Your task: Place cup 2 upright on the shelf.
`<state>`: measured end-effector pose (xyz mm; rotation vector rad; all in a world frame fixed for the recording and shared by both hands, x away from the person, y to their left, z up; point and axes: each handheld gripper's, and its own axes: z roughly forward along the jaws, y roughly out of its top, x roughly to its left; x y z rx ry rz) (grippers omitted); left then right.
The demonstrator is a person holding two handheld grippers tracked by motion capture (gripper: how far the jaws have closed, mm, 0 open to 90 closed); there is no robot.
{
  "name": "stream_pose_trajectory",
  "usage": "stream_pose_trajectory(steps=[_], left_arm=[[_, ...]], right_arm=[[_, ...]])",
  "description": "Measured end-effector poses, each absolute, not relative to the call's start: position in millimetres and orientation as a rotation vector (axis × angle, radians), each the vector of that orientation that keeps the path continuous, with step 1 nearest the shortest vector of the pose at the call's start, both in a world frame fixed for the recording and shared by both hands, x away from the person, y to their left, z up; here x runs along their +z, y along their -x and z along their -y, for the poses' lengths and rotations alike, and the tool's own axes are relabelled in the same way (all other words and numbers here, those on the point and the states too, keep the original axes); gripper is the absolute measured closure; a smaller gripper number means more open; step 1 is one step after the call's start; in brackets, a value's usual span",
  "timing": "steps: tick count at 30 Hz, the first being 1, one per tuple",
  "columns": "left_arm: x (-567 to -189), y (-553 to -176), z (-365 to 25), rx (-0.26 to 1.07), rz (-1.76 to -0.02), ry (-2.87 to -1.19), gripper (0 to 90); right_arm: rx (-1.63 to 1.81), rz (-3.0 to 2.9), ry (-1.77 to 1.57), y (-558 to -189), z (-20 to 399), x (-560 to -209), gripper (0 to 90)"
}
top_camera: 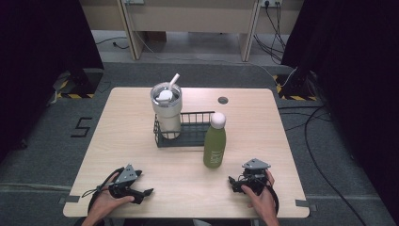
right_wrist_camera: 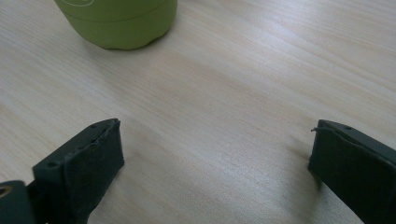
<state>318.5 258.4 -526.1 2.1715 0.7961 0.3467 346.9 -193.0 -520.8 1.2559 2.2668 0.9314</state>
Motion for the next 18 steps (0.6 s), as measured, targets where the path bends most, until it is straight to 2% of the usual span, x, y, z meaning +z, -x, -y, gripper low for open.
stream_pose_trajectory(steps=[4, 6, 18], left_arm=[[-526, -318, -258, 0.347, -0.796, -2.171, 13.7], [-526, -318, -258, 0.347, -0.797, -2.171, 13.7], [-526, -318, -258, 0.347, -0.797, -2.170, 13.7]], right_arm=[[0.944, -2.263, -1.248, -346, 193, -520, 7.8], [0.967, -2.234, -1.252, -345, 196, -519, 17.5], [1.060, -2.216, -1.157, -338, 192, -509, 15.6]])
